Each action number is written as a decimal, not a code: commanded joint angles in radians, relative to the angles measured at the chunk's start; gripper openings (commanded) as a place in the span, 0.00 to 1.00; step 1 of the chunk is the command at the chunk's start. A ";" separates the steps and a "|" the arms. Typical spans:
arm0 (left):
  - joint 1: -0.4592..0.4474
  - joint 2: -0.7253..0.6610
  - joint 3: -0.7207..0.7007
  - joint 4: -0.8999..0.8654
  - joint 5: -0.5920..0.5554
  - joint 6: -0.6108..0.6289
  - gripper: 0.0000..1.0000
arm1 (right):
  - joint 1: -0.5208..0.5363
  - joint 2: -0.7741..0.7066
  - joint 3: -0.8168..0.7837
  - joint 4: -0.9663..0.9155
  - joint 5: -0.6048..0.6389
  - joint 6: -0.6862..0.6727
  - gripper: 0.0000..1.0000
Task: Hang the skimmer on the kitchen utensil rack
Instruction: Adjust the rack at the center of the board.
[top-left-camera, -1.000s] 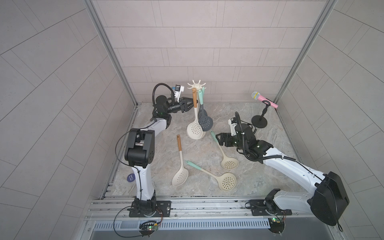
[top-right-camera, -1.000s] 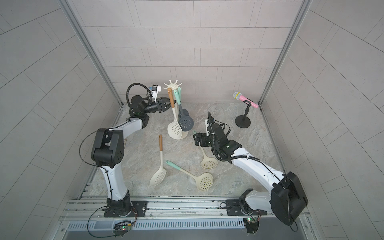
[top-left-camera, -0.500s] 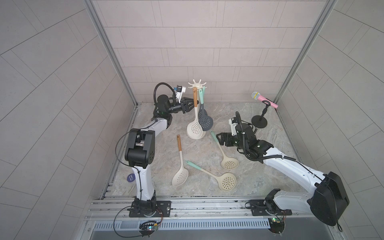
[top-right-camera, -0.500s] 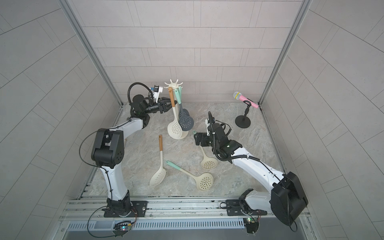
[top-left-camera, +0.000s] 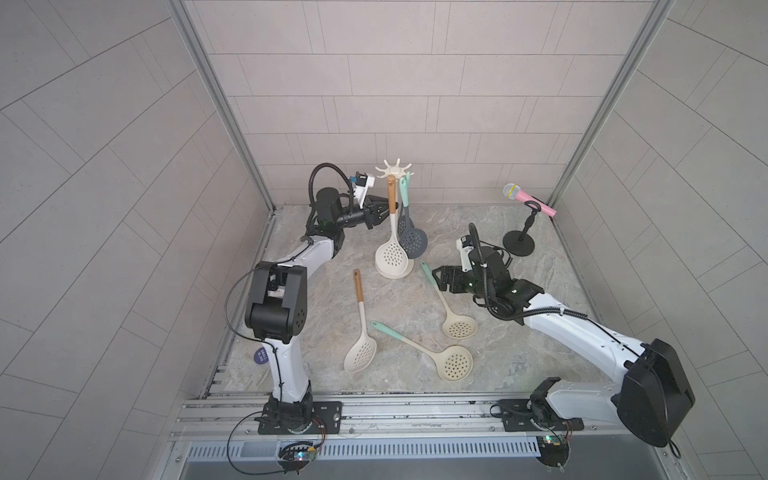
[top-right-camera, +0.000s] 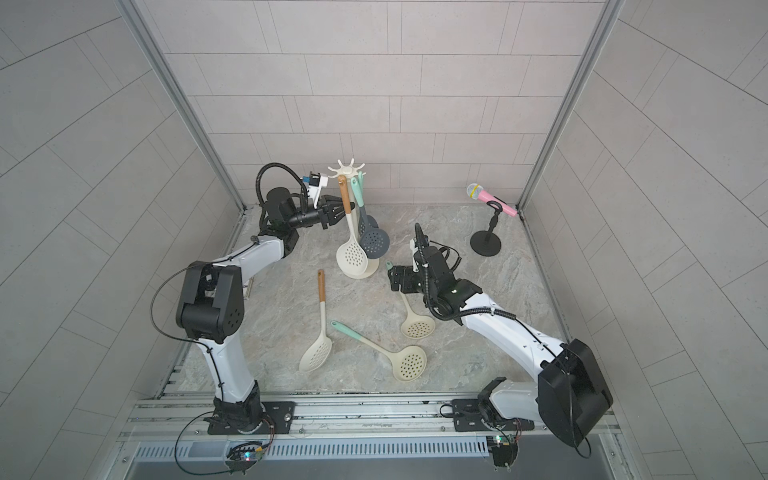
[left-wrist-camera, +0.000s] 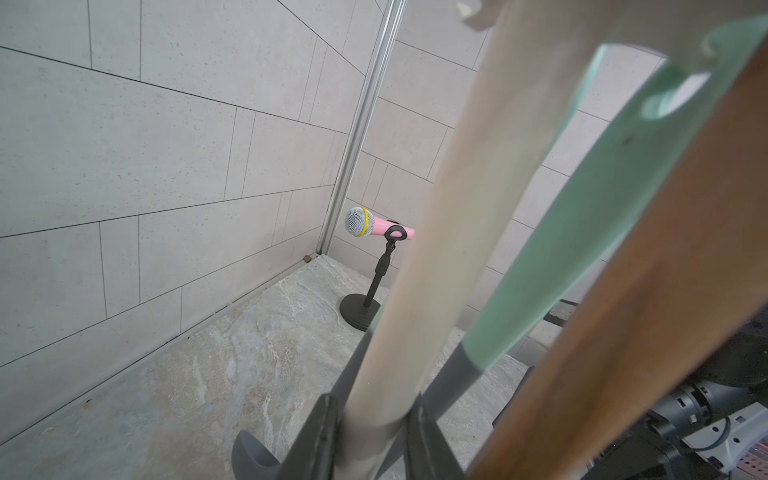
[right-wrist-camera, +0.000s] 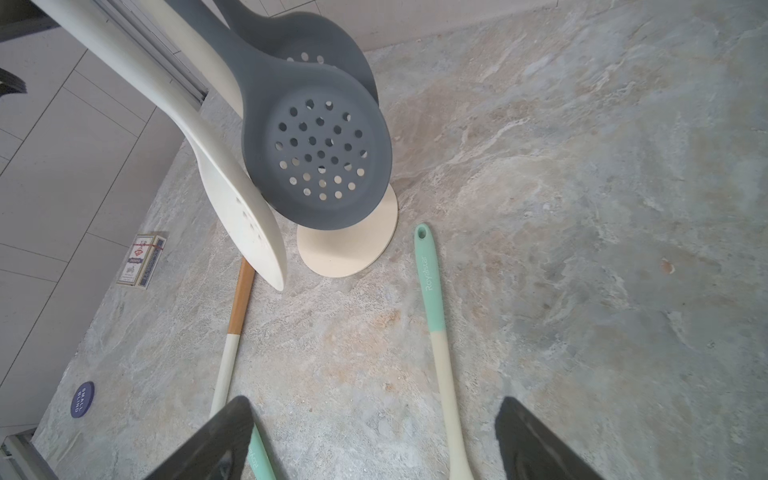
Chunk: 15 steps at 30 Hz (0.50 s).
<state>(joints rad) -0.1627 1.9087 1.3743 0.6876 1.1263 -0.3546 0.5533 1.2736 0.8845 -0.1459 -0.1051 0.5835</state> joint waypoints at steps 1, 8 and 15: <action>-0.011 -0.070 -0.031 -0.151 -0.052 0.098 0.21 | -0.004 0.004 0.023 0.006 0.001 -0.001 0.93; -0.059 -0.191 -0.082 -0.452 -0.248 0.401 0.15 | -0.003 -0.004 0.020 0.006 0.004 -0.002 0.93; -0.066 -0.225 -0.131 -0.448 -0.359 0.355 0.15 | -0.004 0.001 0.024 0.019 -0.008 0.001 0.93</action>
<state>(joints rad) -0.2218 1.6978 1.2888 0.3256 0.8387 -0.0021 0.5533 1.2736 0.8845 -0.1383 -0.1116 0.5838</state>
